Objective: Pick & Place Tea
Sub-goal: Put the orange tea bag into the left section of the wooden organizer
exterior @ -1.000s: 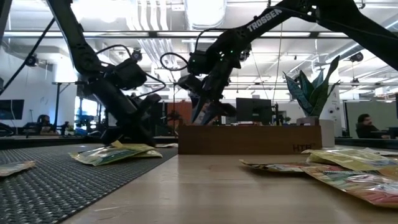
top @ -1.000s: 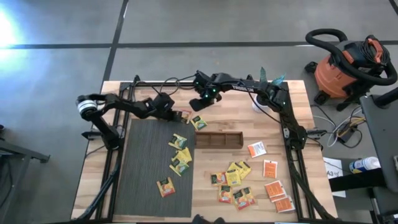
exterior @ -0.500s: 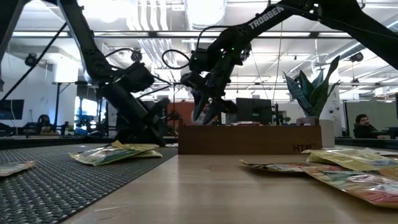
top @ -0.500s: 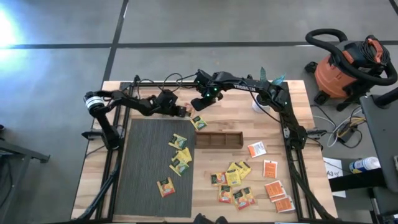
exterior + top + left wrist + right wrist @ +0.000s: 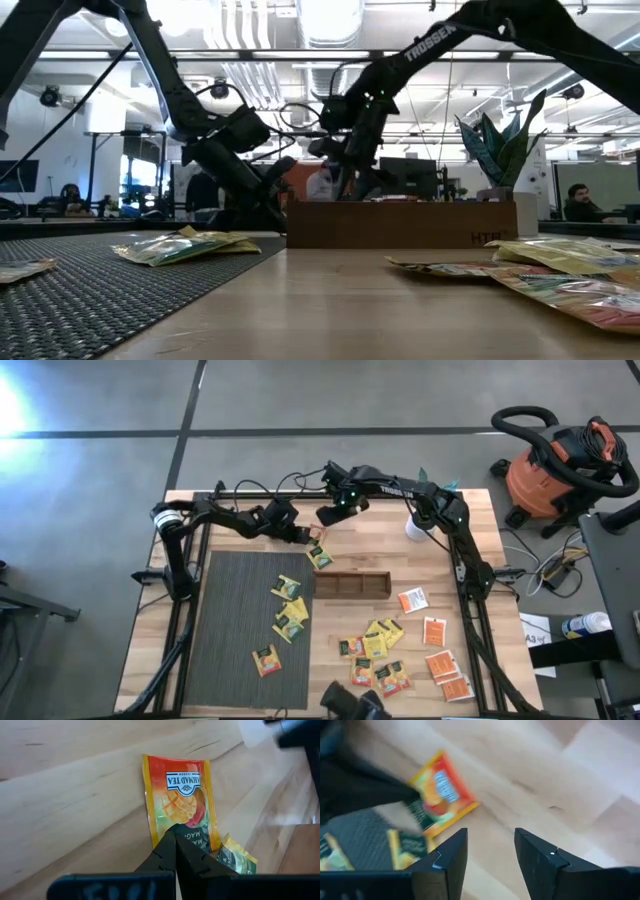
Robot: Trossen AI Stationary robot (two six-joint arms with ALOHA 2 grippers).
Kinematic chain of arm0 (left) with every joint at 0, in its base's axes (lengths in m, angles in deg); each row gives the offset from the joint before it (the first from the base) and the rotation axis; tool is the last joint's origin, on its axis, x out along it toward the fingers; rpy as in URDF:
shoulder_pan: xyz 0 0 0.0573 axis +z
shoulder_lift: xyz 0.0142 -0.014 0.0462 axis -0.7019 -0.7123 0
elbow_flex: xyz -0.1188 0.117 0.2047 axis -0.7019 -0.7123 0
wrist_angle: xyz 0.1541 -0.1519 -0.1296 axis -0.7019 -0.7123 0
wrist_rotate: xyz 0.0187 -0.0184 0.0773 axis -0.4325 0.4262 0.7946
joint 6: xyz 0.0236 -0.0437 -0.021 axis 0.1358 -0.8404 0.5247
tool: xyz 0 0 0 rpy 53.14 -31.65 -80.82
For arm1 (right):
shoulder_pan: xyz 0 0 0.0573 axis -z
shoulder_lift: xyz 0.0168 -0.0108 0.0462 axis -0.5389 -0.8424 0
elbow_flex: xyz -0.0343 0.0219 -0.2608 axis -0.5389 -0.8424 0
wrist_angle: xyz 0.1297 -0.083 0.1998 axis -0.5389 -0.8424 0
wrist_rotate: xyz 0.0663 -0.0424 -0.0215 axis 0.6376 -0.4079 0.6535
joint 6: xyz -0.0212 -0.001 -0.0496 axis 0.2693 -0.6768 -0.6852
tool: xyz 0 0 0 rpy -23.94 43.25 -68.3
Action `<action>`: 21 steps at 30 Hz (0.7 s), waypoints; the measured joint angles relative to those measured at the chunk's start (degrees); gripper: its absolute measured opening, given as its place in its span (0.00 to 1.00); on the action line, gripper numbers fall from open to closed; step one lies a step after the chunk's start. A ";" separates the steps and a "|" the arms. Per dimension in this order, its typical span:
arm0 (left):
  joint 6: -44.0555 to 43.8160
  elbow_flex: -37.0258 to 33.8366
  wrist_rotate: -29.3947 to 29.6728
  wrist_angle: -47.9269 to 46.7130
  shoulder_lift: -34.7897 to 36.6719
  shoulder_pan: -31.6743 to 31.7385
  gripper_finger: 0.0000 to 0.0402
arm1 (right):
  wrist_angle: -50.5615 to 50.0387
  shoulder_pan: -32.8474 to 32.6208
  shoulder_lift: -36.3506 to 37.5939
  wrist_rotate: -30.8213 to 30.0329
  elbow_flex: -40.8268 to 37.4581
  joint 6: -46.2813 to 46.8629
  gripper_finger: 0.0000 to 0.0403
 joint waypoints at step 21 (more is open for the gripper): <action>-2.83 5.12 -2.21 -1.13 -1.98 -0.63 0.00 | 6.64 2.74 -5.23 8.29 -0.04 0.46 0.39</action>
